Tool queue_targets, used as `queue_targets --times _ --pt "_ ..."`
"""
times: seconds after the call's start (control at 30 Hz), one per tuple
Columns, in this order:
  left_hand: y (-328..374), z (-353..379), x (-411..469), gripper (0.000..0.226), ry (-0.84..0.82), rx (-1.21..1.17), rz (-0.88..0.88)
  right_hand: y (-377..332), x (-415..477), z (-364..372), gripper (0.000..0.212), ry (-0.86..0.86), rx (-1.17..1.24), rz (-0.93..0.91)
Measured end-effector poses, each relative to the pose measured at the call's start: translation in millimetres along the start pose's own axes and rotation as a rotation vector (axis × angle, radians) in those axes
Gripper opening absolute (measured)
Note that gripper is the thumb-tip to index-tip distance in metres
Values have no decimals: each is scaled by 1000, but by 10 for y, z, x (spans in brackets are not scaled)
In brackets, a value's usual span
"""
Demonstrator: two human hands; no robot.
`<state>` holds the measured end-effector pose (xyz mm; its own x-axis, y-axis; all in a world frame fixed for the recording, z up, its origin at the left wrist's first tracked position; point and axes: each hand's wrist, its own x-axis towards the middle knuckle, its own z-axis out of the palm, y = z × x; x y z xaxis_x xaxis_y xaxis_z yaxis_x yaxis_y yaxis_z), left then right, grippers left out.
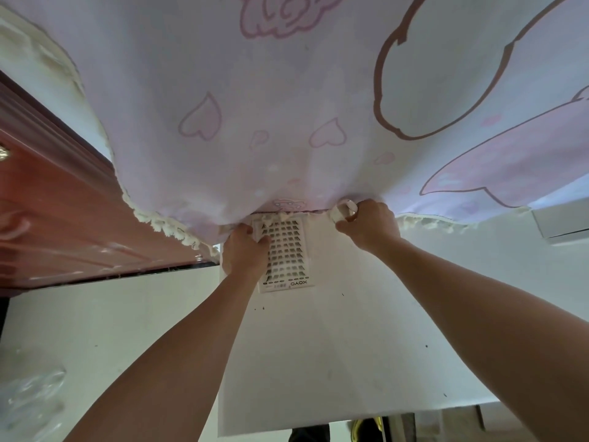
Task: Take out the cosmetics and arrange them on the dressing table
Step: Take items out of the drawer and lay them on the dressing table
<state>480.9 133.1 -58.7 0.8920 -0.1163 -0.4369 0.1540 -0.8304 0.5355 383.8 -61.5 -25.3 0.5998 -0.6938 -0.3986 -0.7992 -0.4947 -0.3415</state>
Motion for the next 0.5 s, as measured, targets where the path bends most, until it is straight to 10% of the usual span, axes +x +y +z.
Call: queue_targets --times 0.5 --pt "182 22 -773 16 -27 28 185 694 -502 -304 42 27 93 17"
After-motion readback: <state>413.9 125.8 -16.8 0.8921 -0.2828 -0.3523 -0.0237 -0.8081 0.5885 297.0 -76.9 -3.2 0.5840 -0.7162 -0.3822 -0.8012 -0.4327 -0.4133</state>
